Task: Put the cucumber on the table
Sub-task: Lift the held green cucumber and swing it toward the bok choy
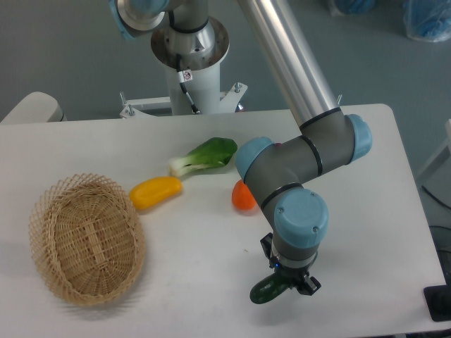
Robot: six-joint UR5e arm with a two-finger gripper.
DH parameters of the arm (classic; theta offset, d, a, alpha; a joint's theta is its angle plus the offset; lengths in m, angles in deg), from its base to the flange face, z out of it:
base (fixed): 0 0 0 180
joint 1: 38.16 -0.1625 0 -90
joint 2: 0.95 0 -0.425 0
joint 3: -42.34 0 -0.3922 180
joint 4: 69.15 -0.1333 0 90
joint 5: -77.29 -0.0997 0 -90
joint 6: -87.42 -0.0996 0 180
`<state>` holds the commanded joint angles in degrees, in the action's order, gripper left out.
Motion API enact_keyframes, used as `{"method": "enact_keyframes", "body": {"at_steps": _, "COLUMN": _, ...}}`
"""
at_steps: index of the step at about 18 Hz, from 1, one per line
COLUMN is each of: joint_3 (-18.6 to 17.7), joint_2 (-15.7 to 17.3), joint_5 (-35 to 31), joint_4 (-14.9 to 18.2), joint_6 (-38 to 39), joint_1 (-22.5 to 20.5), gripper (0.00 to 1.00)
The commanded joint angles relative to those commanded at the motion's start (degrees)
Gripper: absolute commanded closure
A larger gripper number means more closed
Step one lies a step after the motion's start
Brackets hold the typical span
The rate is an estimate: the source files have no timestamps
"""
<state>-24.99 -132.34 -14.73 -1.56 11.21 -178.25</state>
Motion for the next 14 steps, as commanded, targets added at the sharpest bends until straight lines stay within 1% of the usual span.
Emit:
{"method": "enact_keyframes", "body": {"at_steps": 3, "joint_3": -0.5, "joint_2": 0.7, "joint_5": -0.1, "joint_4": 0.3, "joint_6": 0.2, "joint_1": 0.0, "gripper": 0.95}}
{"method": "enact_keyframes", "body": {"at_steps": 5, "joint_3": -0.2, "joint_2": 0.9, "joint_5": -2.5, "joint_4": 1.7, "joint_6": 0.8, "joint_1": 0.2, "gripper": 0.95}}
{"method": "enact_keyframes", "body": {"at_steps": 7, "joint_3": 0.0, "joint_2": 0.9, "joint_5": -5.6, "joint_4": 2.5, "joint_6": 2.1, "joint_1": 0.3, "gripper": 0.95}}
{"method": "enact_keyframes", "body": {"at_steps": 10, "joint_3": -0.9, "joint_2": 1.7, "joint_5": -6.0, "joint_4": 4.2, "joint_6": 4.8, "joint_1": 0.2, "gripper": 0.96}}
{"method": "enact_keyframes", "body": {"at_steps": 11, "joint_3": -1.9, "joint_2": 1.9, "joint_5": -6.0, "joint_4": 4.4, "joint_6": 5.1, "joint_1": 0.0, "gripper": 0.98}}
{"method": "enact_keyframes", "body": {"at_steps": 14, "joint_3": -6.5, "joint_2": 4.3, "joint_5": -6.1, "joint_4": 4.1, "joint_6": 5.3, "joint_1": -0.7, "gripper": 0.99}}
